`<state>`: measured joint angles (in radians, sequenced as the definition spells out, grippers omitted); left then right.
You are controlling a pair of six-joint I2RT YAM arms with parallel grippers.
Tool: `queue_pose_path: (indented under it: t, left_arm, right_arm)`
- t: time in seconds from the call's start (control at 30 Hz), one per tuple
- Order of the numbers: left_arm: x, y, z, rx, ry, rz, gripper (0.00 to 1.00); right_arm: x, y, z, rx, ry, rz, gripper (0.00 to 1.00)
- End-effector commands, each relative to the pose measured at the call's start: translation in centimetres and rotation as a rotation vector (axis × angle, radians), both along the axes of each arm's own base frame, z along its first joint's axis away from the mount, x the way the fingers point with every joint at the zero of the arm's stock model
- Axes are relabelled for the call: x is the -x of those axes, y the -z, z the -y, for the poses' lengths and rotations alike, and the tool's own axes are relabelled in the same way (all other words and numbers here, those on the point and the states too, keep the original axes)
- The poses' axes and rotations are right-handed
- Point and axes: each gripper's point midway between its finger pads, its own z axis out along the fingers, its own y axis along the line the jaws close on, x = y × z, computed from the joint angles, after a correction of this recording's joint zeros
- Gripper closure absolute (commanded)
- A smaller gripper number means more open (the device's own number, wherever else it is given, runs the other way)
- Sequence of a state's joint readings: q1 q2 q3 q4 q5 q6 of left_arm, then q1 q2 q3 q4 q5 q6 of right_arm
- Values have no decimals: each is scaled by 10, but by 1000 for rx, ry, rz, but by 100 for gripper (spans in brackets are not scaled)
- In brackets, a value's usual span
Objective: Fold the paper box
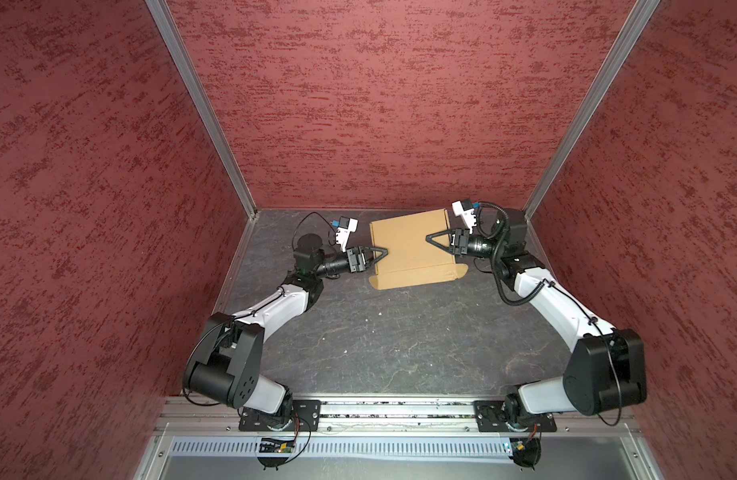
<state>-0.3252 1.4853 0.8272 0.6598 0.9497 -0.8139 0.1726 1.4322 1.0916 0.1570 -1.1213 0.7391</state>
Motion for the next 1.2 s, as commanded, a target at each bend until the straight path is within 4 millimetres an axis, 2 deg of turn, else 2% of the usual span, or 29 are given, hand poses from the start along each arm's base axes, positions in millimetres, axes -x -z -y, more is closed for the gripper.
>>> queue_pose_path:
  t: [0.0, 0.4, 0.47, 0.57, 0.93, 1.17]
  left_arm:
    - [3, -19, 15, 41, 52, 74, 6]
    - [14, -39, 28, 138, 152, 130, 11]
    - [15, -41, 29, 145, 160, 135, 13]
    - [16, -43, 30, 146, 169, 137, 18]
    - [18, -46, 41, 155, 194, 132, 27]
    - [14, -51, 44, 181, 192, 131, 40]
  right_arm:
    - [3, -24, 0, -35, -28, 81, 67]
    - [3, -25, -1, -49, -54, 94, 68]
    - [3, -24, -2, -49, -56, 93, 68]
    - [-3, -11, -3, -43, -55, 61, 68]
    - [-6, -14, -4, -73, -42, 68, 68]
    - [-9, -13, -9, -93, -44, 68, 68]
